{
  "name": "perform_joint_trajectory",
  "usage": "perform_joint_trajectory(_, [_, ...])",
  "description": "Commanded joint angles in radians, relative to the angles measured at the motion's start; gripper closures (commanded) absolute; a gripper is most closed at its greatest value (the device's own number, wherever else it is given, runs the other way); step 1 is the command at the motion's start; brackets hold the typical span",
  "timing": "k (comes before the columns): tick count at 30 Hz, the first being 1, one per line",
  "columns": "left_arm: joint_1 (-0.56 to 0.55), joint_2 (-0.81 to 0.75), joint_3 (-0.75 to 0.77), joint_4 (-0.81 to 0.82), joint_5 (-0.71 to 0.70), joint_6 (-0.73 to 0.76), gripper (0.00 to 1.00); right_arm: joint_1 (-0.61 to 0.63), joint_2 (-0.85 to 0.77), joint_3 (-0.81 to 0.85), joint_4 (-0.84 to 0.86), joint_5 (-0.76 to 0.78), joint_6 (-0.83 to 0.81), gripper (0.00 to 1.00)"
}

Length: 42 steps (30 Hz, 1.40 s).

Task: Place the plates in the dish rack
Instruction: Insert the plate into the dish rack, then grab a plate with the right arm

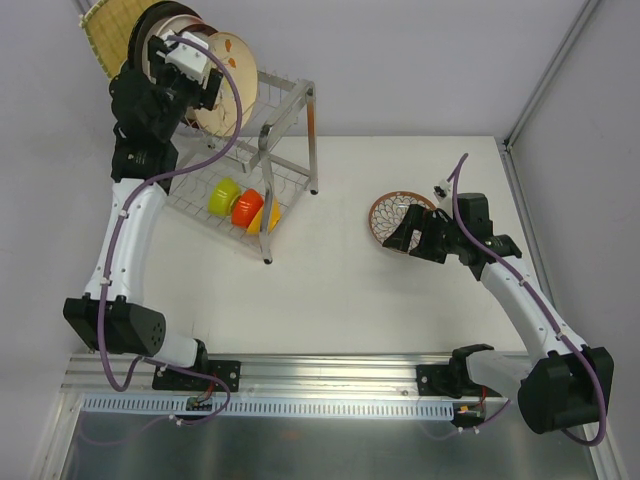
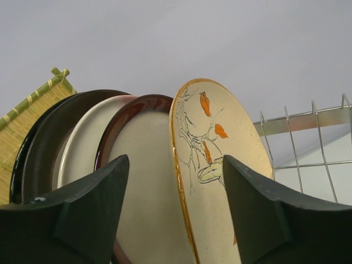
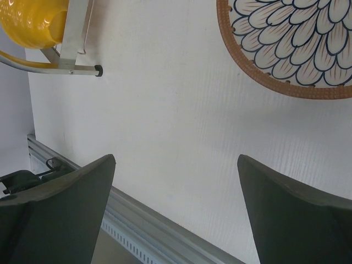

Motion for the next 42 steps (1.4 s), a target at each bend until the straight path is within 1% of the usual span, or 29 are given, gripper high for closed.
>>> perform_joint_trajectory(1, [0.004, -0.08, -0.001, 0.069, 0.046, -0.059, 0.28, -0.005, -0.008, 0.029, 0.03, -0.019, 0.02, 0.02])
perform_joint_trajectory(7, [0.004, -0.157, -0.027, 0.062, 0.088, -0.174, 0.04, -0.005, -0.019, 0.027, 0.039, -0.002, 0.034, 0.02])
perform_joint_trajectory(8, [0.004, -0.171, -0.046, 0.062, 0.091, -0.2, 0.01, -0.006, -0.023, 0.027, 0.041, 0.002, 0.037, 0.02])
perform_joint_trajectory(13, [0.004, -0.281, -0.119, 0.062, 0.091, -0.307, 0.01, -0.008, -0.03, 0.047, 0.038, 0.05, 0.036, 0.02])
perform_joint_trajectory(16, [0.004, -0.37, -0.199, 0.059, 0.068, -0.387, 0.01, -0.008, -0.036, 0.055, 0.027, 0.105, 0.033, 0.01])
perform_joint_trajectory(17, [0.004, -0.396, -0.248, 0.061, 0.056, -0.409, 0.01, -0.006, -0.037, 0.063, 0.021, 0.123, 0.033, 0.01])
perform_joint_trajectory(19, [0.004, -0.477, -0.303, 0.052, 0.03, -0.47, 0.01, -0.011, -0.043, 0.067, 0.007, 0.189, 0.036, 0.0])
perform_joint_trajectory(20, [0.004, -0.505, -0.361, 0.044, 0.013, -0.514, 0.01, -0.014, -0.046, 0.063, 0.008, 0.232, 0.042, 0.0])
perform_joint_trajectory(23, [0.004, -0.649, -0.489, -0.006, -0.029, -0.585, 0.01, -0.032, -0.056, 0.06, 0.002, 0.307, 0.056, 0.0])
perform_joint_trajectory(26, [0.004, -0.744, -0.627, -0.051, -0.073, -0.651, 0.01, -0.058, -0.056, 0.056, -0.004, 0.363, 0.066, 0.0])
perform_joint_trajectory(27, [0.006, -0.808, -0.665, -0.056, -0.099, -0.674, 0.01, -0.065, -0.053, 0.058, -0.004, 0.371, 0.073, 0.0])
perform_joint_trajectory(28, [0.004, -0.835, -0.741, -0.062, -0.104, -0.712, 0.01, -0.068, -0.047, 0.061, -0.012, 0.383, 0.076, 0.0])
perform_joint_trajectory(29, [0.004, -0.891, -0.777, -0.077, -0.106, -0.728, 0.01, -0.074, -0.042, 0.066, -0.027, 0.41, 0.08, 0.0])
perform_joint_trajectory(31, [0.004, -0.941, -0.877, -0.097, -0.122, -0.777, 0.01, -0.083, -0.034, 0.072, -0.036, 0.429, 0.085, 0.01])
perform_joint_trajectory(32, [0.004, -0.985, -0.905, -0.137, -0.122, -0.785, 0.01, -0.085, -0.034, 0.069, -0.035, 0.468, 0.089, 0.0])
perform_joint_trajectory(36, [0.004, -1.097, -1.049, -0.215, -0.142, -0.829, 0.01, -0.114, -0.036, 0.023, 0.002, 0.455, 0.132, 0.01])
perform_joint_trajectory(38, [0.004, -1.16, -1.084, -0.241, -0.153, -0.841, 0.01, -0.144, -0.034, -0.002, 0.043, 0.444, 0.142, 0.0])
perform_joint_trajectory(39, [0.004, -1.178, -1.101, -0.263, -0.158, -0.857, 0.01, -0.155, -0.033, -0.015, 0.057, 0.411, 0.149, 0.0])
perform_joint_trajectory(42, [0.003, -1.226, -1.155, -0.29, -0.168, -0.893, 0.01, -0.206, -0.024, -0.075, 0.126, 0.374, 0.181, 0.0])
